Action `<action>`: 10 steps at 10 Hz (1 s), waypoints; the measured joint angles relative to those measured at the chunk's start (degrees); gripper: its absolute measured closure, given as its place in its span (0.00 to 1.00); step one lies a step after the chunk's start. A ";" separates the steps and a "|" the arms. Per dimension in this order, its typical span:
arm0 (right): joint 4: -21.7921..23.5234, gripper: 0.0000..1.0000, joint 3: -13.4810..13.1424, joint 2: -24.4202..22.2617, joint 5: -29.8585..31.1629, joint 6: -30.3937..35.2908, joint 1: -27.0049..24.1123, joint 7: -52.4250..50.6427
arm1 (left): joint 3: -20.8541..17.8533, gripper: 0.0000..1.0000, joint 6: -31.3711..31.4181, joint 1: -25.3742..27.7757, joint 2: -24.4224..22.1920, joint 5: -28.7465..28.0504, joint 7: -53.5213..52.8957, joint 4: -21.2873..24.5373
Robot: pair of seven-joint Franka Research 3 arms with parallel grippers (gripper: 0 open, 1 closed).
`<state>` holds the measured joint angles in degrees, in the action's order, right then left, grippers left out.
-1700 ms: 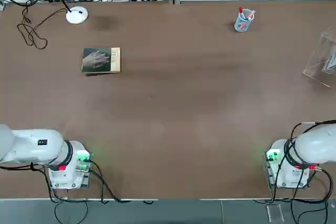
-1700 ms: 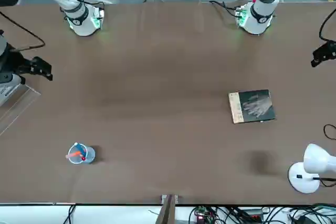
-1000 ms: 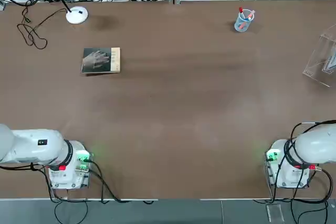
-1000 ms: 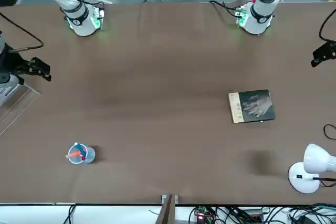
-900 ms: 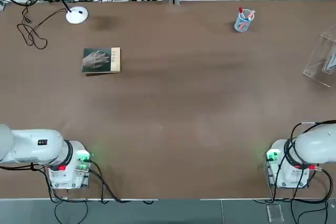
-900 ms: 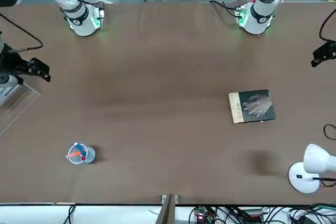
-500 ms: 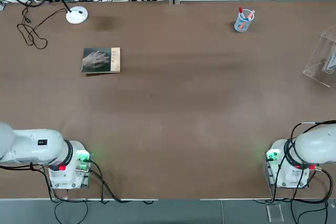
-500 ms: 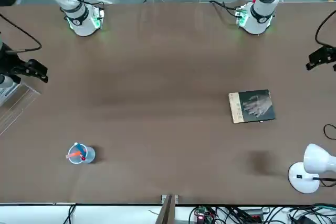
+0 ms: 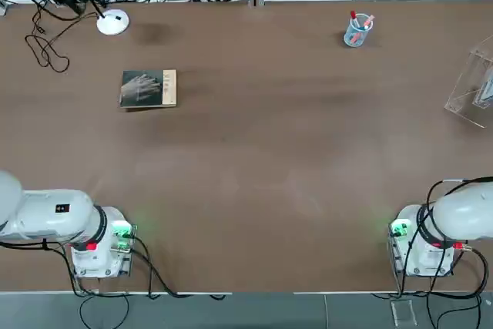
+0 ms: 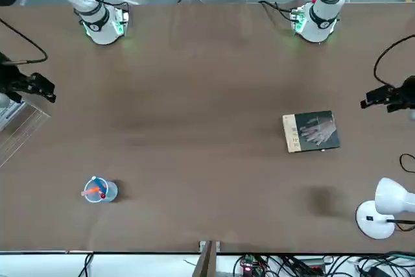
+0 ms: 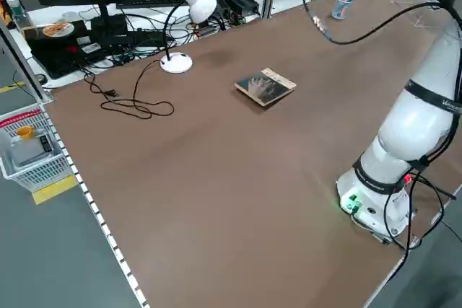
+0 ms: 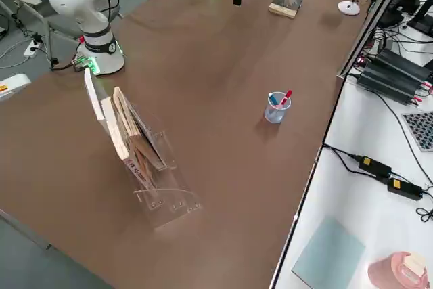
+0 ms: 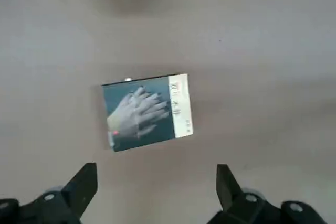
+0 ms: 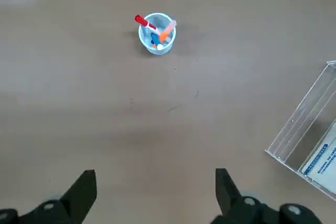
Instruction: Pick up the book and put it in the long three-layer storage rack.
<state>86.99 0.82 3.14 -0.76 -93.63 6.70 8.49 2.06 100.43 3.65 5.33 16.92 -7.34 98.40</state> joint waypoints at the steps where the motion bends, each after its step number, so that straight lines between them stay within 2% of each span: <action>1: 0.02 0.00 -0.03 -0.02 0.01 -0.07 -0.13 0.02 | -0.01 0.00 1.36 0.75 0.19 1.58 -1.93 1.69; 4: 0.43 0.00 -0.07 -0.02 0.01 -0.18 -0.37 0.07 | -0.07 0.00 2.69 3.87 1.94 5.00 -9.31 5.00; 10: 1.40 0.00 -0.07 -0.02 0.01 -0.19 -0.38 0.20 | -0.11 0.00 3.51 8.76 8.46 7.25 -22.65 6.97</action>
<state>88.40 0.75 3.12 -0.75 -93.82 6.31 8.69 1.95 103.94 12.41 13.79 24.18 -29.98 105.37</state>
